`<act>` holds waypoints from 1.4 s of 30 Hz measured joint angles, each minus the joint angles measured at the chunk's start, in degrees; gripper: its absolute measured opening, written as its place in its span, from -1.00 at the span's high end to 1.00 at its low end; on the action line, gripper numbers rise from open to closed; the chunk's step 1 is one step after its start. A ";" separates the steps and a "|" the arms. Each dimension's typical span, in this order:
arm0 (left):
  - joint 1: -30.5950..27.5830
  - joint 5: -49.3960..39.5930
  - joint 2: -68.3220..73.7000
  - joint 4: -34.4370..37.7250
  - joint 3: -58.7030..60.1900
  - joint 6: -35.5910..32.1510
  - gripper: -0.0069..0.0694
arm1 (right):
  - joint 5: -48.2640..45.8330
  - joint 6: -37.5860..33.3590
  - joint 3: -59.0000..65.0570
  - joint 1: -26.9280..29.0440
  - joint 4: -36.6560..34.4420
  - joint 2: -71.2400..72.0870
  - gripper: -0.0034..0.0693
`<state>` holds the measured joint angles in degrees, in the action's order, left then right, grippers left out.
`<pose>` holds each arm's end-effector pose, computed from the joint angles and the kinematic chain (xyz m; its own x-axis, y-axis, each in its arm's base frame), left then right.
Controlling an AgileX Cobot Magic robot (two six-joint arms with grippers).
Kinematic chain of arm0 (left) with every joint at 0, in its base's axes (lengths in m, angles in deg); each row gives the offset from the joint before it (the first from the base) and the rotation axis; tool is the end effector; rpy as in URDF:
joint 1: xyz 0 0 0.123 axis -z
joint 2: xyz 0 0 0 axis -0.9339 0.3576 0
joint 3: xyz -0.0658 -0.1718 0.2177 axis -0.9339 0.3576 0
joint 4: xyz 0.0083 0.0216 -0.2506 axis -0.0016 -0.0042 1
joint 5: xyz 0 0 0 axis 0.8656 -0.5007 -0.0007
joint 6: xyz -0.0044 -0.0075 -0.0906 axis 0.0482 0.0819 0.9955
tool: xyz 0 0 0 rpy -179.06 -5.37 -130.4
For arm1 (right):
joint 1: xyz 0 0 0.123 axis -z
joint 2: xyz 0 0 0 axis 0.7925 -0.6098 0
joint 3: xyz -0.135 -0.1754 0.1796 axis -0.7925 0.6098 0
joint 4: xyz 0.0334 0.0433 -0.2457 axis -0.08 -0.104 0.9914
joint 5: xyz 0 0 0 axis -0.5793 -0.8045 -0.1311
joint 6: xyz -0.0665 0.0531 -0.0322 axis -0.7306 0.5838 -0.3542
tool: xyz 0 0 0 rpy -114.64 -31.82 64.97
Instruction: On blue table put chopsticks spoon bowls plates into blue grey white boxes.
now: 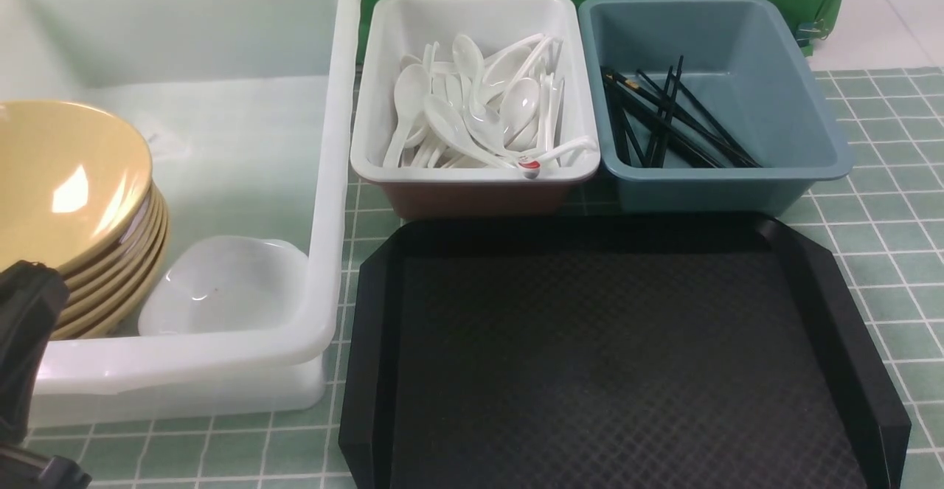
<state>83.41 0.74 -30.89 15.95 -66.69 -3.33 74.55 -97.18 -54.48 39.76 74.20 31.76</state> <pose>0.0643 -0.0175 0.2759 0.0794 0.1021 -0.9916 0.2504 0.9608 0.1190 0.0550 0.0102 0.2116 0.2079 -0.2954 -0.9325 -0.1363 0.9353 -0.3267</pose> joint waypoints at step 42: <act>-1.23 0.54 -5.37 0.00 4.72 0.00 0.81 | -23.83 29.79 -0.23 13.32 14.36 0.19 0.78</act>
<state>82.18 1.28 -36.26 15.95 -61.97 -3.33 50.72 -67.39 -54.72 53.08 88.55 31.95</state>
